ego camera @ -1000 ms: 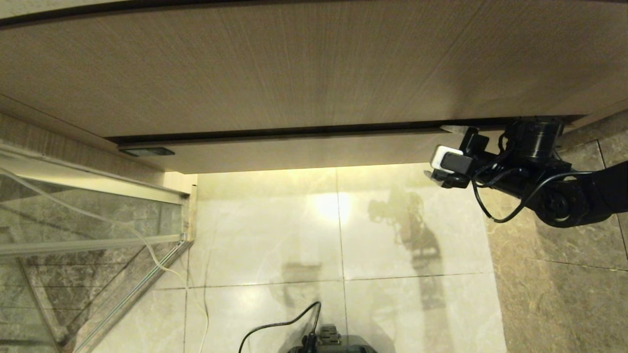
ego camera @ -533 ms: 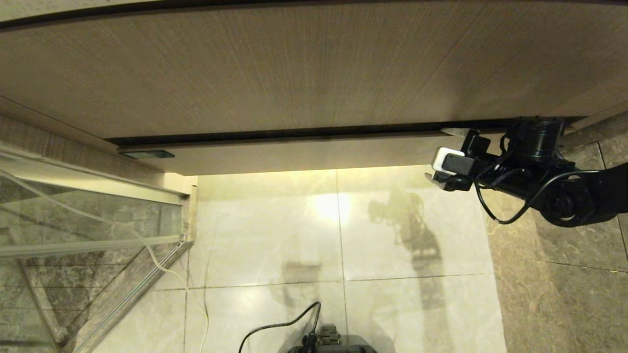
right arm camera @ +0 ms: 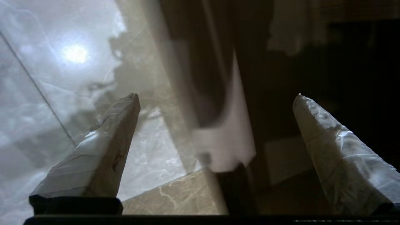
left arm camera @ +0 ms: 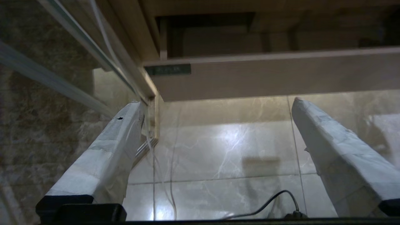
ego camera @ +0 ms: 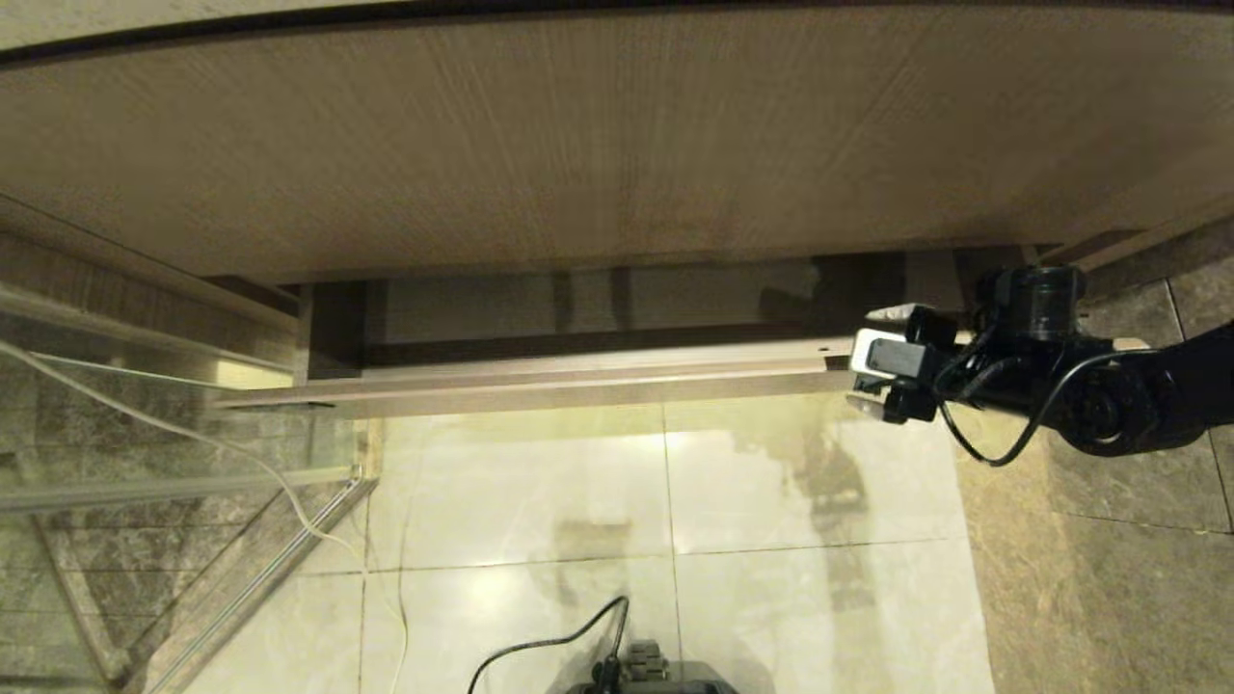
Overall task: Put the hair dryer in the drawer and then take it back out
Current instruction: Pull open the drawer
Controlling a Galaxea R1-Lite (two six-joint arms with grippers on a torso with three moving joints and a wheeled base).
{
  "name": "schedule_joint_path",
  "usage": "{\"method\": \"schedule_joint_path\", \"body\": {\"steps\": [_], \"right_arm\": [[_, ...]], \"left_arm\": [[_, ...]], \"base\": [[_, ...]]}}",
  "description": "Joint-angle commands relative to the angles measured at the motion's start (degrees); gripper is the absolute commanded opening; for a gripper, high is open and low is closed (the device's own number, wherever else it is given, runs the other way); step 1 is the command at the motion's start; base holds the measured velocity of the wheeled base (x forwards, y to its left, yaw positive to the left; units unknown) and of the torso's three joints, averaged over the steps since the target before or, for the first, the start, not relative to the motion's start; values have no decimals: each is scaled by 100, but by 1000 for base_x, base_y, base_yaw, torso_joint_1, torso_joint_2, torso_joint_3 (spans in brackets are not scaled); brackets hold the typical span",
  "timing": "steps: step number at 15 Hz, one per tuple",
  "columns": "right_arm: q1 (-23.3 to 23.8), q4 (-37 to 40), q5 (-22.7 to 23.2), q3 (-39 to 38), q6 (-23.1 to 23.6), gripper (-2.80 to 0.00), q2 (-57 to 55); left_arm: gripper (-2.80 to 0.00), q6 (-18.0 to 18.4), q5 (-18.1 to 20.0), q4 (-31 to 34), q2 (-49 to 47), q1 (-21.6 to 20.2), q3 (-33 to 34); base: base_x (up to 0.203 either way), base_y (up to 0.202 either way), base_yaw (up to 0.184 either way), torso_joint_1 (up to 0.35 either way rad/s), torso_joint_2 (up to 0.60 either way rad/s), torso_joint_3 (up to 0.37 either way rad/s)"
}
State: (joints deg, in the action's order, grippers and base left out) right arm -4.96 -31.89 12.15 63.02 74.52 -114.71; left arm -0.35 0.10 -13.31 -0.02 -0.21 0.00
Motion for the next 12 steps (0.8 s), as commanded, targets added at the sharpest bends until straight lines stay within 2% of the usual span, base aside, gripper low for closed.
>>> {"method": "schedule_joint_path", "body": {"steps": [1, 4, 12], "right_arm": [[-5, -142, 33, 62, 14, 0, 28], [39, -118, 51, 0, 33, 0, 117], [136, 940, 121, -176, 282, 0, 442]], "left_arm": [[0, -9, -1, -5, 2, 3, 229], [0, -3, -1, -5, 2, 3, 229], [0, -2, -1, -5, 2, 3, 229]], "base": [[0, 0, 0, 0, 0, 0], [0, 0, 0, 0, 0, 0], [0, 0, 0, 0, 0, 0]]}}
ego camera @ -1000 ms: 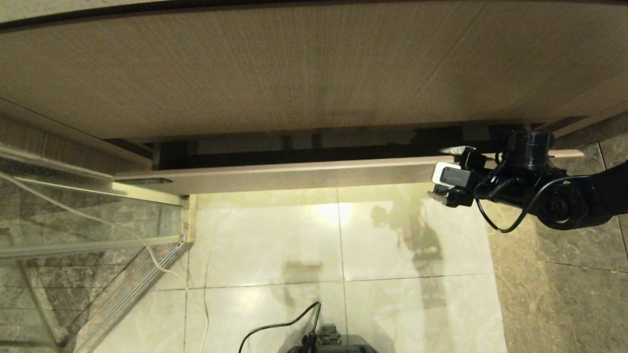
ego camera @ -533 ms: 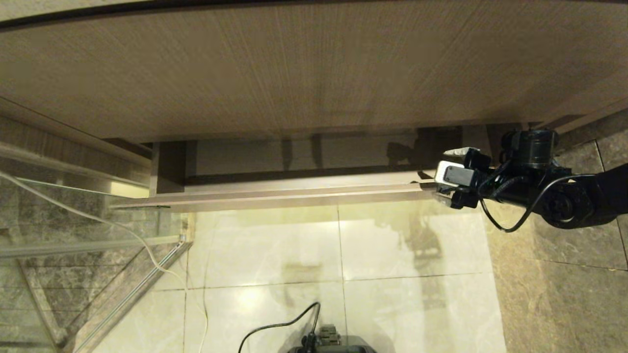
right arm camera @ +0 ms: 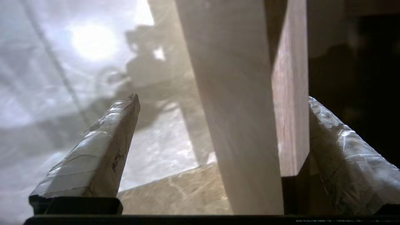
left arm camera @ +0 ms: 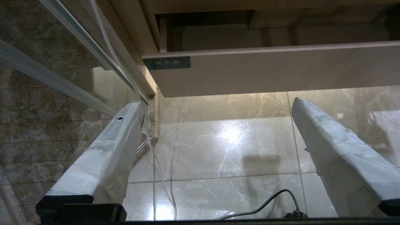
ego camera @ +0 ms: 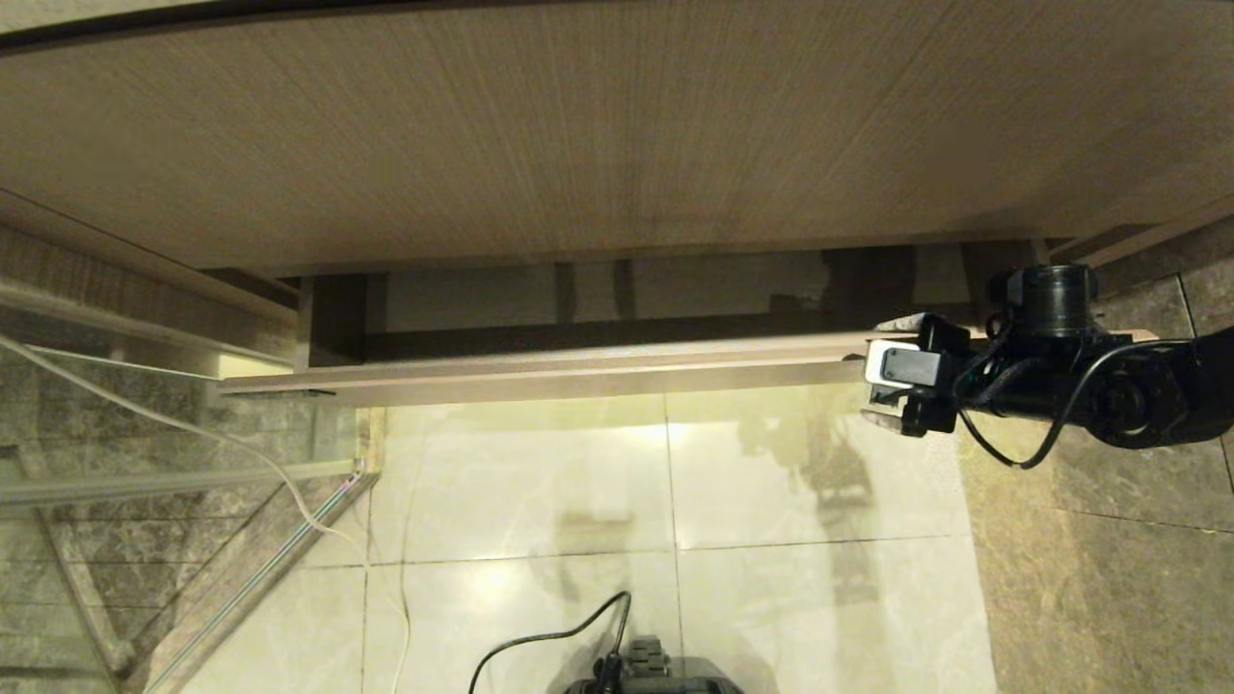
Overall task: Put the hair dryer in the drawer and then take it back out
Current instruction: Pull open the drawer
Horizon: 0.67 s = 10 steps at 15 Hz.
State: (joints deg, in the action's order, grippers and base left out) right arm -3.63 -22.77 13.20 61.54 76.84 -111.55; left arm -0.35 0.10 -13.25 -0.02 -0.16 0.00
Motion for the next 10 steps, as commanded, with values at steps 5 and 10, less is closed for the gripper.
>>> {"method": "schedule_joint_path", "body": {"steps": [5, 10], "right_arm": [[-6, 166, 18, -3, 79, 0, 227], [21, 661, 246, -46, 95, 0, 591]], "left_arm": [[0, -6, -1, -11, 2, -2, 229], [0, -1, -1, -11, 2, -2, 229]], "base": [[0, 0, 0, 0, 0, 0], [0, 0, 0, 0, 0, 0]]}}
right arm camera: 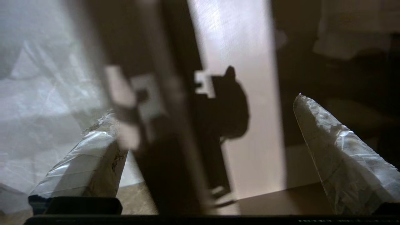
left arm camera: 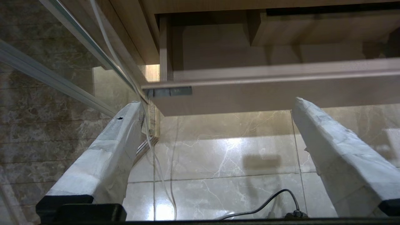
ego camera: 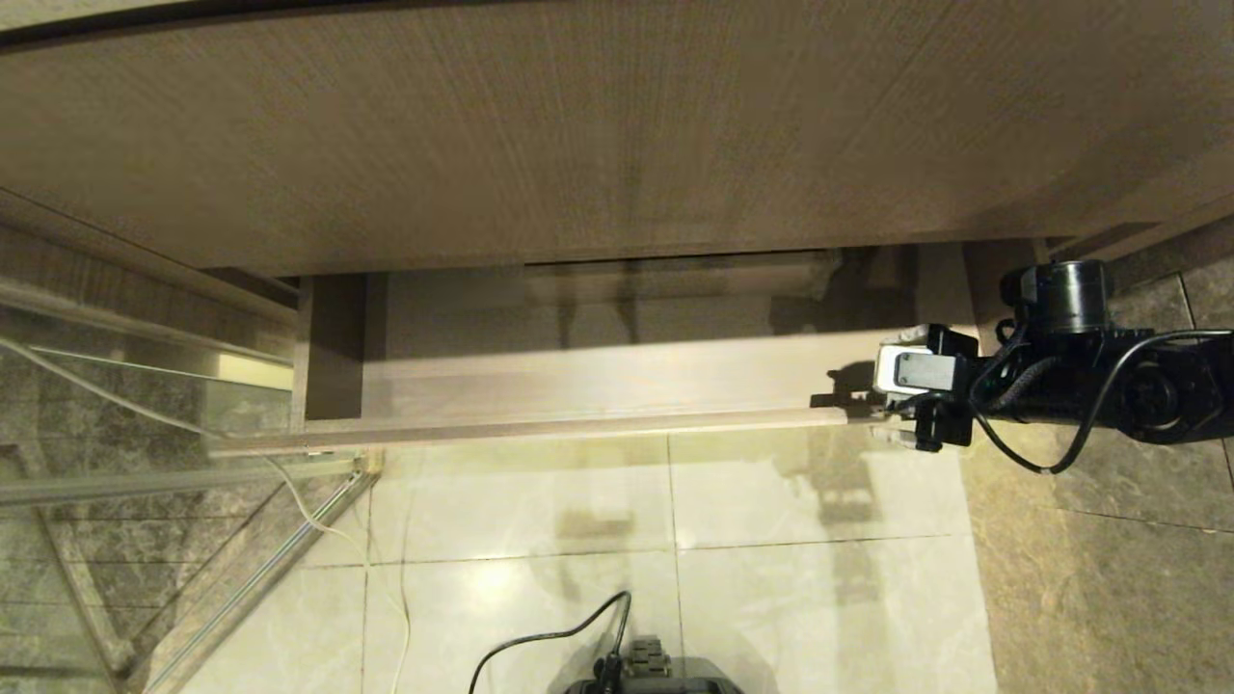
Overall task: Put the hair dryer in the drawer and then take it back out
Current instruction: Pull open the drawer
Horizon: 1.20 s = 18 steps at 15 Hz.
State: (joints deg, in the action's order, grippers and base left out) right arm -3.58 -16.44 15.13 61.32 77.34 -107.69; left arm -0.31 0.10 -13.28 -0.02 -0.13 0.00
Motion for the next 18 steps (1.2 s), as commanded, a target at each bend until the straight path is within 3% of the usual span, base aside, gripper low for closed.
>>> {"method": "schedule_joint_path", "body": {"steps": [1, 5, 9, 12, 18], "right_arm": [[45, 142, 130, -64, 89, 0, 312], [283, 733, 478, -428, 519, 0, 910], [377, 1600, 637, -592, 622, 0, 1633], [384, 2137, 606, -674, 594, 0, 2134], [455, 2419, 442, -653, 117, 0, 2813]], "left_arm": [[0, -4, -1, -8, 2, -4, 229], [0, -12, -1, -8, 2, -4, 229], [0, -9, -1, -8, 2, -4, 229], [0, -4, -1, -17, 2, -4, 229], [0, -12, -1, -8, 2, -4, 229]], "base": [[0, 0, 0, 0, 0, 0], [0, 0, 0, 0, 0, 0], [0, 0, 0, 0, 0, 0], [0, 0, 0, 0, 0, 0], [0, 0, 0, 0, 0, 0]]}}
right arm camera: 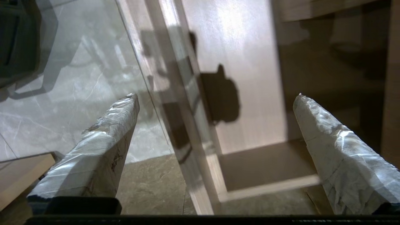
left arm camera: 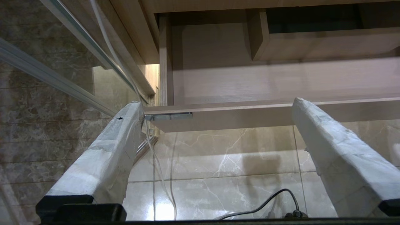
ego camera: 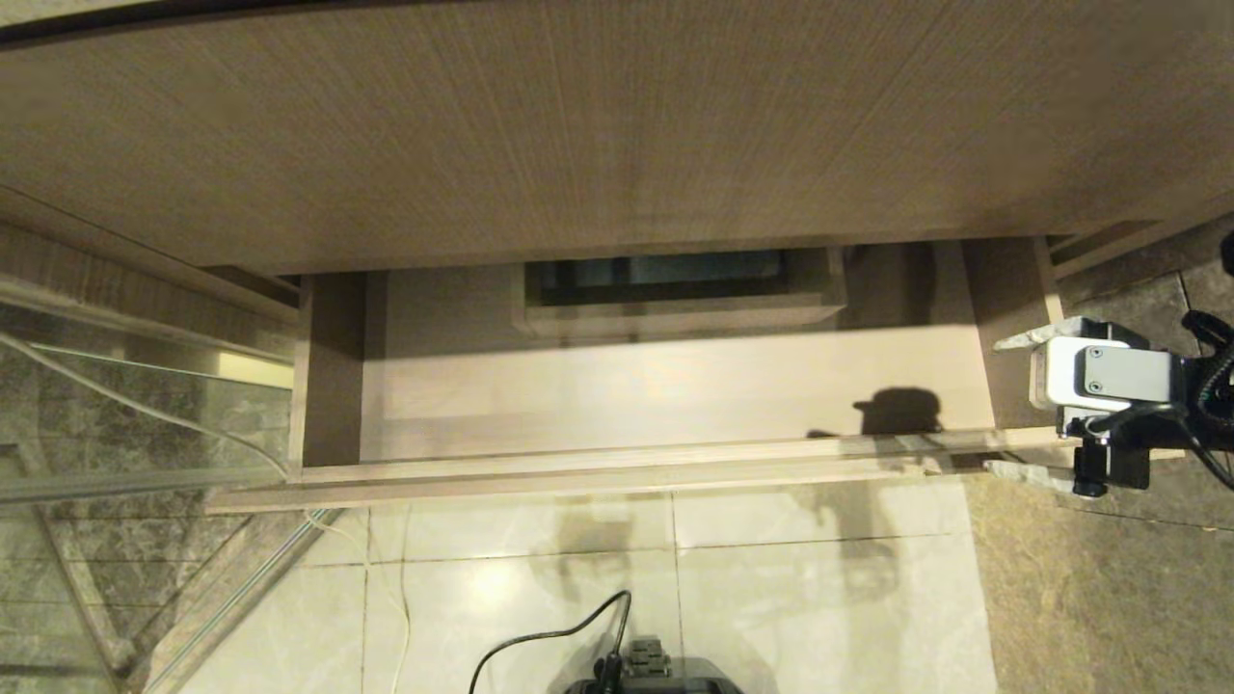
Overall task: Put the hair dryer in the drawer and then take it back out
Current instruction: Pull open the drawer
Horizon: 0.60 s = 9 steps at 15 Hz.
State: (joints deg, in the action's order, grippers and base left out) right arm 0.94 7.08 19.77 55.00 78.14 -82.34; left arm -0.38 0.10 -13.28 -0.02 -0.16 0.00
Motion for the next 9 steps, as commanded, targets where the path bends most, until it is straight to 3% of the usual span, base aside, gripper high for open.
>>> {"method": "schedule_joint_path", "body": {"steps": [1, 9], "right_arm": [[0, 246, -40, -19, 29, 0, 383], [-24, 979, -43, -51, -431, 0, 851]], "left_arm": [[0, 0, -1, -8, 2, -2, 229], [0, 3, -1, -8, 2, -2, 229]], "base": [[0, 0, 0, 0, 0, 0], [0, 0, 0, 0, 0, 0]]}}
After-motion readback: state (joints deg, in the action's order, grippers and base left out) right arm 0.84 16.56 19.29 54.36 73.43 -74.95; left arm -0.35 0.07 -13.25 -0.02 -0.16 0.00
